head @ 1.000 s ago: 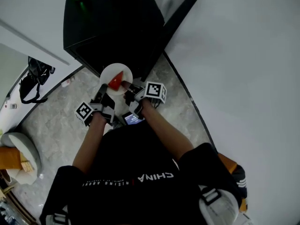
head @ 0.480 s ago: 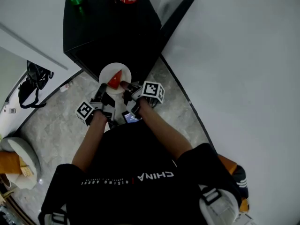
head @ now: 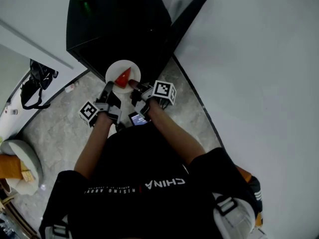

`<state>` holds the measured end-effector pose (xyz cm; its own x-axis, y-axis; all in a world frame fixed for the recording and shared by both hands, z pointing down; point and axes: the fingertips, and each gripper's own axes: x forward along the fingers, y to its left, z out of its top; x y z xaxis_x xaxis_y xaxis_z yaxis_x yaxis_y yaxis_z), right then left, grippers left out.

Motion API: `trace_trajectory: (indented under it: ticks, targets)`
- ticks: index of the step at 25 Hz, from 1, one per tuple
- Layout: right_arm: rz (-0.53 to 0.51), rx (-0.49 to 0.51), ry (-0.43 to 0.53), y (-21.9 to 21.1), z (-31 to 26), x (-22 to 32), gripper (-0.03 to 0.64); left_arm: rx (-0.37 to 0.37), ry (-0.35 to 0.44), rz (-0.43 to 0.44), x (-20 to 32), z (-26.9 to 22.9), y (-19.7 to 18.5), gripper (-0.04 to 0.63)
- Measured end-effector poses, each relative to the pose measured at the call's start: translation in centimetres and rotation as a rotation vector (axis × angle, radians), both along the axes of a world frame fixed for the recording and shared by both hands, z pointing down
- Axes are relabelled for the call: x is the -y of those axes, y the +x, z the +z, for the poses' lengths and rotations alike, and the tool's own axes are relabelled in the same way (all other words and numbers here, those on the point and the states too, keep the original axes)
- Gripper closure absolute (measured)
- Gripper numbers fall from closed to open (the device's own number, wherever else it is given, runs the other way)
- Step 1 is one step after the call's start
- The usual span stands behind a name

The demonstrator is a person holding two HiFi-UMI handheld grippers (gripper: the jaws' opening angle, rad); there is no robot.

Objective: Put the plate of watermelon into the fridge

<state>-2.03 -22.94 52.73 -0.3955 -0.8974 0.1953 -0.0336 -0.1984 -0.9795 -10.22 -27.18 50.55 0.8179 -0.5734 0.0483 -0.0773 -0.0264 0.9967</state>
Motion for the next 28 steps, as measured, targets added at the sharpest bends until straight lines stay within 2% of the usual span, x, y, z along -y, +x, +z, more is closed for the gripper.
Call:
trace_trajectory:
  ticks: [13,19,25,28]
  targets:
    - [0.020,0.010,-0.002,1.3,0.7,0.6,0.589,0.049,0.059,0.064,-0.7,0.1,1.5,0.568]
    - [0.034,0.019,-0.026,1.4,2.0,1.5,0.588,0.053,0.023,0.040,0.1,1.7,1.7,0.568]
    - [0.060,0.022,-0.047,2.3,4.2,4.1,0.588,0.084,0.017,-0.020,2.8,4.1,2.4,0.568]
    - [0.082,0.024,-0.056,3.1,5.7,5.6,0.588,0.110,0.022,-0.022,4.3,5.5,3.0,0.568]
